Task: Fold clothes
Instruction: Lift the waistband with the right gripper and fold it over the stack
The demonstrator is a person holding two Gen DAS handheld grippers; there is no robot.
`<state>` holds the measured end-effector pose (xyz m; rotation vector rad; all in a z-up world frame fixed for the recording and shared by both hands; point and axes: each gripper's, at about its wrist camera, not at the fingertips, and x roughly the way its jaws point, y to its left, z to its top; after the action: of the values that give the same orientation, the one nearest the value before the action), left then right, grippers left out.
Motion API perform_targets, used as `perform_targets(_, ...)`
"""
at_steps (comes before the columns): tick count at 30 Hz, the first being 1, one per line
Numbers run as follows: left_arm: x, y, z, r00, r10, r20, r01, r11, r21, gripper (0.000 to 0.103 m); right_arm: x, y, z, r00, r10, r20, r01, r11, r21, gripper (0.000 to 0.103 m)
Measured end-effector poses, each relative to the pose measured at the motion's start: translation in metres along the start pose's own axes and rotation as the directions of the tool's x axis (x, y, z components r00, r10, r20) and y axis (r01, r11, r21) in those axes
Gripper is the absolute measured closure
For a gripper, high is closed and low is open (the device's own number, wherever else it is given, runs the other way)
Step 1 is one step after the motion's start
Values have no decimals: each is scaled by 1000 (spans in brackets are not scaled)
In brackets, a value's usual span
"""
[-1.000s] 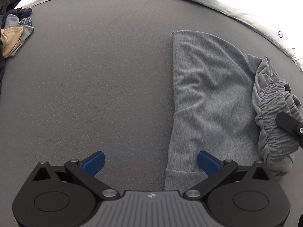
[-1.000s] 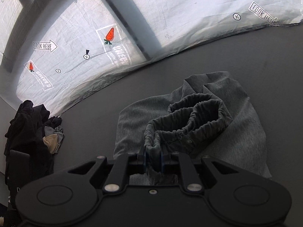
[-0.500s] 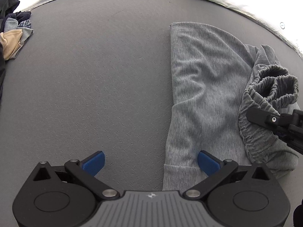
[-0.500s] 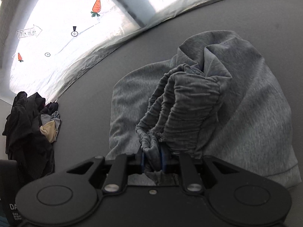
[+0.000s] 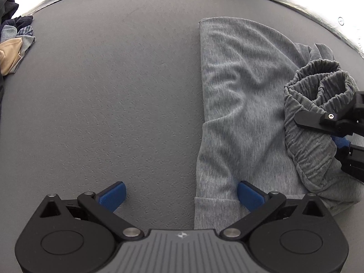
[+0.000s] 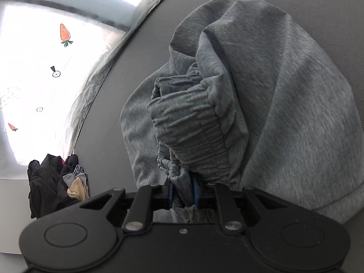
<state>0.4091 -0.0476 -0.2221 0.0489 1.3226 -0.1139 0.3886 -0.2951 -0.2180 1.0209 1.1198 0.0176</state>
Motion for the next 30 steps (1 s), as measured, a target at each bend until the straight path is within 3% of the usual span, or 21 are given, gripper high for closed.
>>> perform_targets(10,2,-3,1,1000,-2,-3,2,1000,-13,0,2,2,14,996,-8,-90,14,998,68,84)
perform_targets(12,3,-2,1,1000,-4,-4,4,1000,-14,0,0,6,16,995,-6,-101,12,998,59,80)
perform_targets(14,6,0,3,1000,-4,-6,4,1000,-14,0,-6,7,16,992,50,-113,-41,996,76,66)
perform_targets(16,8,2,3,1000,-5,-9,5,1000,-15,0,-10,9,14,986,99,-131,-87,992,97,66)
perform_targets(24,6,1,23,999,24,-30,-25,1000,-12,0,-57,-3,21,982,188,-3,-184,967,175,66)
perform_targets(30,8,2,37,999,39,-28,-40,999,-25,0,-78,-30,32,984,137,118,-161,958,237,73)
